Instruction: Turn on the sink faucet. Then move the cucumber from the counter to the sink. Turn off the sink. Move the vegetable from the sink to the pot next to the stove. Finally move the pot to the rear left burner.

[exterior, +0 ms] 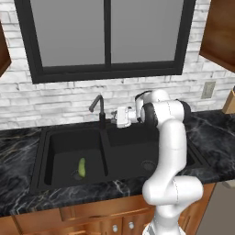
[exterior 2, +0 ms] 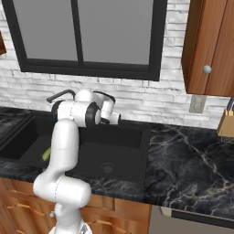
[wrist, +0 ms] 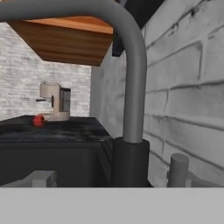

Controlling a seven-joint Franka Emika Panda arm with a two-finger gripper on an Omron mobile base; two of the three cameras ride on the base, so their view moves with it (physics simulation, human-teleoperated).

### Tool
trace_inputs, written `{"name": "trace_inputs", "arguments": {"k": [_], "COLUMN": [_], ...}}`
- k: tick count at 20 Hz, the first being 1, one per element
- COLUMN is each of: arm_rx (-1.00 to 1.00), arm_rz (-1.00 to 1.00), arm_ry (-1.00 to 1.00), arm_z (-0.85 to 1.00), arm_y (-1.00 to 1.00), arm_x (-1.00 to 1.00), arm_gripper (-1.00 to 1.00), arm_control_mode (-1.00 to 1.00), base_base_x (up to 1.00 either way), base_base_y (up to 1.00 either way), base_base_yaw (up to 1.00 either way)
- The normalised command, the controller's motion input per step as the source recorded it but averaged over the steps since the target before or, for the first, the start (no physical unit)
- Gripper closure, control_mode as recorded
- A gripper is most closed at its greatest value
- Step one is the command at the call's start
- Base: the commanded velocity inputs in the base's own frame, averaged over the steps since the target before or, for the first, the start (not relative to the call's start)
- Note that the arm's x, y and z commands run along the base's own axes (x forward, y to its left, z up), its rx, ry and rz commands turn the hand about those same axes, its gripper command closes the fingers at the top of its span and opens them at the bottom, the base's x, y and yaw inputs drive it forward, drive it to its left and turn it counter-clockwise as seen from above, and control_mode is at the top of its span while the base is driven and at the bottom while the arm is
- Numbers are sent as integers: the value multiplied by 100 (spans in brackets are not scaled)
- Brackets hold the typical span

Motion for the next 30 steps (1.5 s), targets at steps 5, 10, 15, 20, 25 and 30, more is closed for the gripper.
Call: {"name": "trace_inputs", "arguments": {"k": [5,10,15,20,25,30], "arm_rx": [0,0,0,0,-8,-21], "arm_rz": [0,0,0,0,0,2], "arm_ry": [-5,-5,-5,-15,-28,-34], "arm_z": [3,7,13,32,31,29], "arm_y": [-24,-33,-33,-12,4,15], "arm_x": [0,0,-5,-53,-83,-86], "arm_gripper": [-100,-100,-100,-100,-100,-100], "arm_control_mode": [-100,-100,-100,-100,-100,-100], "base_base_x": [0,0,0,0,0,0], "base_base_y": [0,0,0,0,0,0], "base_base_yaw": [0,0,0,0,0,0]}}
